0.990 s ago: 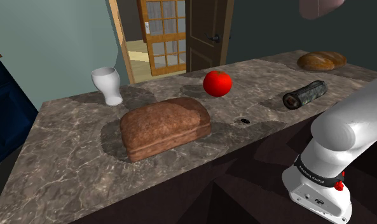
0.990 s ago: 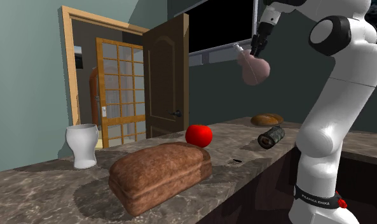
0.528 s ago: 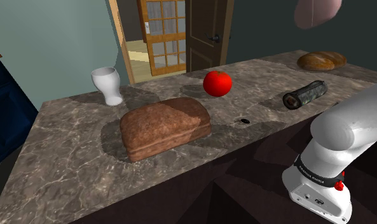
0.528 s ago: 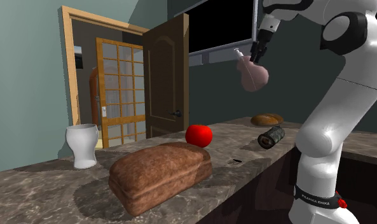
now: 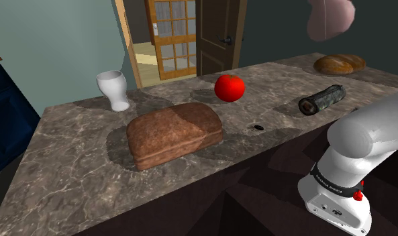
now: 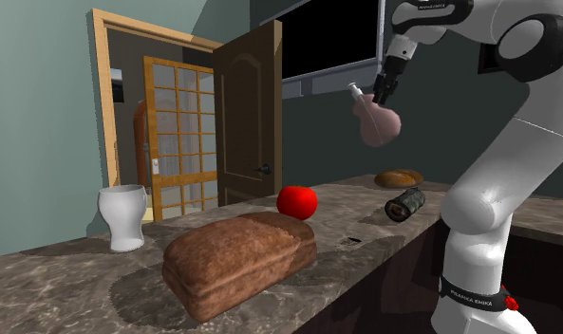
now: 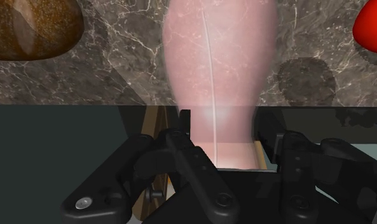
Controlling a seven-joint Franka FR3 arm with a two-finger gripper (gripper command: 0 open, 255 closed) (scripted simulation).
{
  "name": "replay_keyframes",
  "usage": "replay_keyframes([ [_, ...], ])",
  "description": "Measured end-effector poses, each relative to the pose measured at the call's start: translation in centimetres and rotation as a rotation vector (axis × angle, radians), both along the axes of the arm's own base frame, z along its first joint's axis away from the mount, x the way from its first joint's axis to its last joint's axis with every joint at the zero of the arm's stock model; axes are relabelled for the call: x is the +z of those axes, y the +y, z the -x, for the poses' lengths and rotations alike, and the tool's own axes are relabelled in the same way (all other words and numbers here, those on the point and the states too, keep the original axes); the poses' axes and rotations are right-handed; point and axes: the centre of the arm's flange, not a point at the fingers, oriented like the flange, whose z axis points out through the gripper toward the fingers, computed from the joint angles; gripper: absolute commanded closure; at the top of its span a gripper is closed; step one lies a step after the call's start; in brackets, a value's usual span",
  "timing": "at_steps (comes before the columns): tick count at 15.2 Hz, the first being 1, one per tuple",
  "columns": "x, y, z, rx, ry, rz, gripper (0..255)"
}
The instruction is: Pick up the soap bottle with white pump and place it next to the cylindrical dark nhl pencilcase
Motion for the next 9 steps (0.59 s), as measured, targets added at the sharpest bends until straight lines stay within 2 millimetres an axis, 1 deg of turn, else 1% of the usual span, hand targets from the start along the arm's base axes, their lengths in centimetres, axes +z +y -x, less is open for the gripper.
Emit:
replay_keyframes([
  [9,-4.9,0.0,0.0,0.000,0.000,0.000,255],
])
